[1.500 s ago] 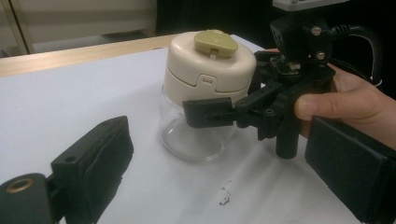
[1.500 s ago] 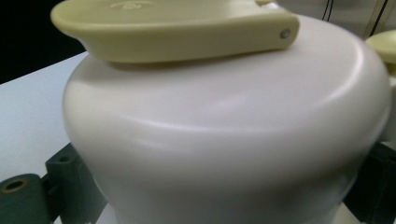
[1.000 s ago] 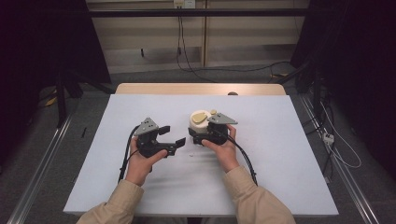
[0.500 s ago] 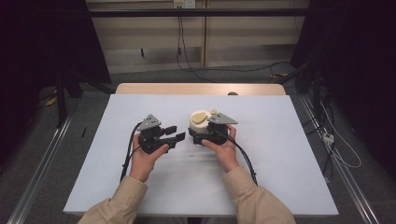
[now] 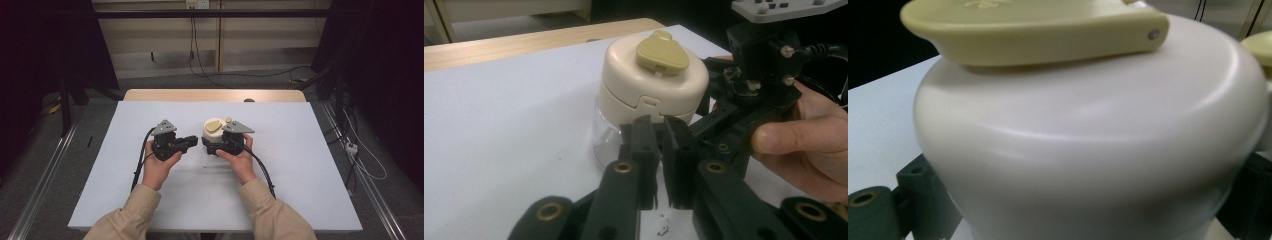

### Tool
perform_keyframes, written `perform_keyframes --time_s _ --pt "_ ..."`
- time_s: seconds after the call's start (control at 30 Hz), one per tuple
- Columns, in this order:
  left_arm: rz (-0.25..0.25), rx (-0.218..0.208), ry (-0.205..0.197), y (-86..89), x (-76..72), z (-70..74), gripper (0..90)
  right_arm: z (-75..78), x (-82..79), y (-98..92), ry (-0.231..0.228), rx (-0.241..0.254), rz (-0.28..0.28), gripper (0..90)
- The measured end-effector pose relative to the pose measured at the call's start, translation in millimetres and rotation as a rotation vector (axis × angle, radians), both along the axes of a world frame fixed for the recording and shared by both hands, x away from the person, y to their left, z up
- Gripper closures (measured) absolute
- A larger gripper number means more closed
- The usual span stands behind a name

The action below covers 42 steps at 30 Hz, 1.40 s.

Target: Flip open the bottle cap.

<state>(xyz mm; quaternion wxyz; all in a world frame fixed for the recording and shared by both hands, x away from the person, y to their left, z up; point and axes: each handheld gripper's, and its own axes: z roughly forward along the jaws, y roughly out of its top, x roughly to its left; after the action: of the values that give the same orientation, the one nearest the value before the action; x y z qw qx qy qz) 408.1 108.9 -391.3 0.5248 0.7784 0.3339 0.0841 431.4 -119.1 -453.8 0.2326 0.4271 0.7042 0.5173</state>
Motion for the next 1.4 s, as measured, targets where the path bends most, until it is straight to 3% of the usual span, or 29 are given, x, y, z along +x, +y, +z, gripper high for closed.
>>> perform_keyframes --time_s 0.13,1.03,1.4 --pt "-0.006 0.01 -0.001 -3.4 2.3 1.9 90.0 0.0 0.2 0.0 0.001 0.001 0.001 5.9" --pt "-0.026 0.009 -0.001 -20.5 13.6 14.7 90.0 -0.2 0.2 0.0 0.001 0.002 0.001 5.8" --pt "-0.023 0.036 0.003 -25.9 16.8 15.3 90.0 -0.2 0.4 -0.1 0.002 0.002 0.003 5.8"
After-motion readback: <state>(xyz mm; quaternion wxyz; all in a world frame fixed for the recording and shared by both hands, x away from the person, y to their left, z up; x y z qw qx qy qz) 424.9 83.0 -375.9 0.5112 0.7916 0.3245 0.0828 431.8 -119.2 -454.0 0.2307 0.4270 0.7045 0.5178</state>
